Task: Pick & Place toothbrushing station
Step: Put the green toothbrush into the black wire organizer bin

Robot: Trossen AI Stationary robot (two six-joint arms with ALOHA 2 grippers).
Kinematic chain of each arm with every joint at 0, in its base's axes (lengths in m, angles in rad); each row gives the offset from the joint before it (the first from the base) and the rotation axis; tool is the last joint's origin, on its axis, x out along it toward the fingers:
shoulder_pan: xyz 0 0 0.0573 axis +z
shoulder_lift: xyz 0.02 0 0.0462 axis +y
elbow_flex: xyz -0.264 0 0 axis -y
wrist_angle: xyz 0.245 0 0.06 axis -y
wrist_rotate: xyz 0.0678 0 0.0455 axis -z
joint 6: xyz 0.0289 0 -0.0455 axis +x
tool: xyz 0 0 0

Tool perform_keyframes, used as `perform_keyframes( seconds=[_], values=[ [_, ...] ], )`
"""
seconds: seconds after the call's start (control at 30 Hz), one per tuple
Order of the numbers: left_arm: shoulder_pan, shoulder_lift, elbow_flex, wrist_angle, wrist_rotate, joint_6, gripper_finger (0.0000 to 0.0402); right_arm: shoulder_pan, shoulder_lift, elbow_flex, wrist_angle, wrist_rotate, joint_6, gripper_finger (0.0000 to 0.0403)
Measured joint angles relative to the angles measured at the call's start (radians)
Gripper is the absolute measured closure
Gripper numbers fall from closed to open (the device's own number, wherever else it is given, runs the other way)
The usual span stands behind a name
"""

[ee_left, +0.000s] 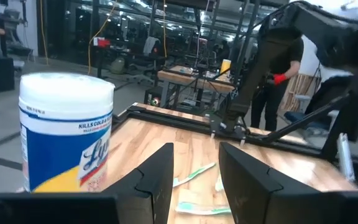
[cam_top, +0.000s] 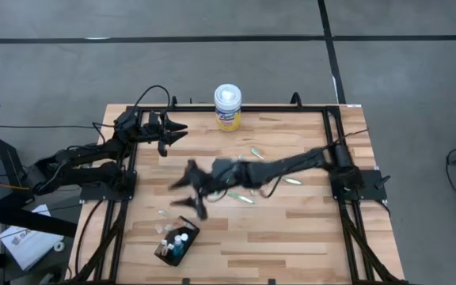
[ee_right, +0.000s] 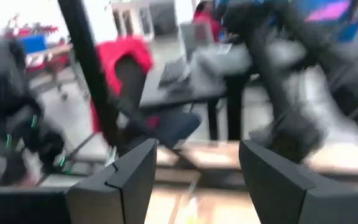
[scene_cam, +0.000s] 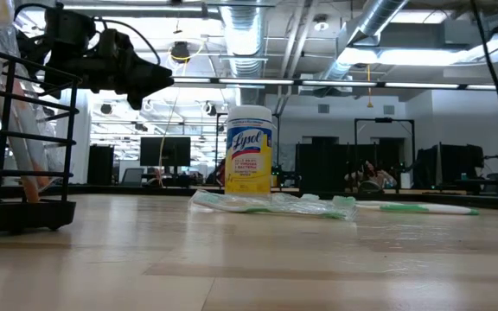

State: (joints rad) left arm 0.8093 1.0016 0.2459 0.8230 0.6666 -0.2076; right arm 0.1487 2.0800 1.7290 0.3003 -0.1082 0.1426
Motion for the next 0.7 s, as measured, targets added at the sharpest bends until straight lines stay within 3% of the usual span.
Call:
perform_keyframes(
  seconds=[0.2,0.43,0.7],
  values=[
    [-0.048,0.0,0.0,0.0,-0.001,-0.115,0.0279,-0.107,-0.18,0.002,-0.097,0.036,-0.038,0.0186],
    [-0.211,0.0,0.023,-0.001,-0.059,-0.207,0.0279,-0.251,-0.303,0.002,-0.622,0.182,0.018,0.0205],
    [-0.367,0.057,0.065,0.002,-0.239,-0.249,0.0279,-0.341,-0.308,0.0,-1.082,0.188,0.176,0.0224]
  ],
)
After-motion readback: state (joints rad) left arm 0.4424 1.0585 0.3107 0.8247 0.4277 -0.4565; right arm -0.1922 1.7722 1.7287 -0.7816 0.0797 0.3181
